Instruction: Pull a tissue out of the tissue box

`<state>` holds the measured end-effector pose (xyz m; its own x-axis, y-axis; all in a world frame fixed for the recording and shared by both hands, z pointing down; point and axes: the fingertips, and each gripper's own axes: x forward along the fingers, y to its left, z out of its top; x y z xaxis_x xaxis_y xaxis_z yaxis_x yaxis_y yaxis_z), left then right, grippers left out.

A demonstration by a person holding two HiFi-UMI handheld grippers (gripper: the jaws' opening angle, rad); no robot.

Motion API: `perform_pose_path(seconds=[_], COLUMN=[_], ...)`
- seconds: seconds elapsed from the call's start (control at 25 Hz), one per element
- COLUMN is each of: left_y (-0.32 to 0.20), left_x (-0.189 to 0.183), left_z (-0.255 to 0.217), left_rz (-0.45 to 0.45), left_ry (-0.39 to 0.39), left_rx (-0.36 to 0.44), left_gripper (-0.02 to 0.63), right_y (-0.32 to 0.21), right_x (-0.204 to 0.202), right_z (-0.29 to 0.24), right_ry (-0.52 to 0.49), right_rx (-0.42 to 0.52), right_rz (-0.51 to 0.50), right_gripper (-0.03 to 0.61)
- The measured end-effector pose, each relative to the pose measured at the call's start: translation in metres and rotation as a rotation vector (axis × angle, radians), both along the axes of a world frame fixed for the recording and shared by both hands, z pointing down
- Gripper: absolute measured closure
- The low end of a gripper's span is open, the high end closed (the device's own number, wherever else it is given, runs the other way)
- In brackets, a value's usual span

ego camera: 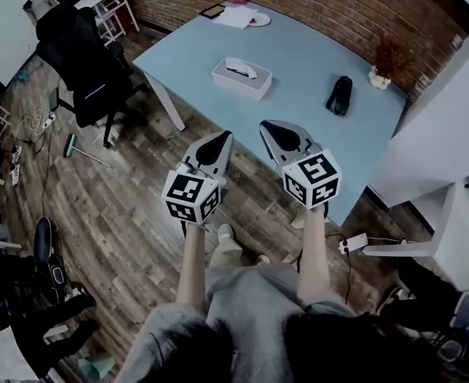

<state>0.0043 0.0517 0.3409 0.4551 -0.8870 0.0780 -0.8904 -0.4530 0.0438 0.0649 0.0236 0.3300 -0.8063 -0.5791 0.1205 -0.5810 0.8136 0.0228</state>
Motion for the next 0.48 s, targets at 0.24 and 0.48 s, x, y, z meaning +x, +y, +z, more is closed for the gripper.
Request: perform_pose_path(seconds=[0.24,0.48], left_y=[-0.043,-0.072], left_x=[-0.021,-0.044], left_z=[-0.004,0.003], left_rz=[0.061,0.092], left_ry=[0.012,0.014], left_rx=[0.006,-0.008], left_gripper=[0.611,0.611], right_y=[-0.039,-0.065], right_x=[-0.016,-0.038], right_z=[0.000,0.006], right_ry=[0.012,0.025], right_rx=[-0.011,-0.017], right_rz=[0.053,0.085], right_gripper=[0.580,0.580])
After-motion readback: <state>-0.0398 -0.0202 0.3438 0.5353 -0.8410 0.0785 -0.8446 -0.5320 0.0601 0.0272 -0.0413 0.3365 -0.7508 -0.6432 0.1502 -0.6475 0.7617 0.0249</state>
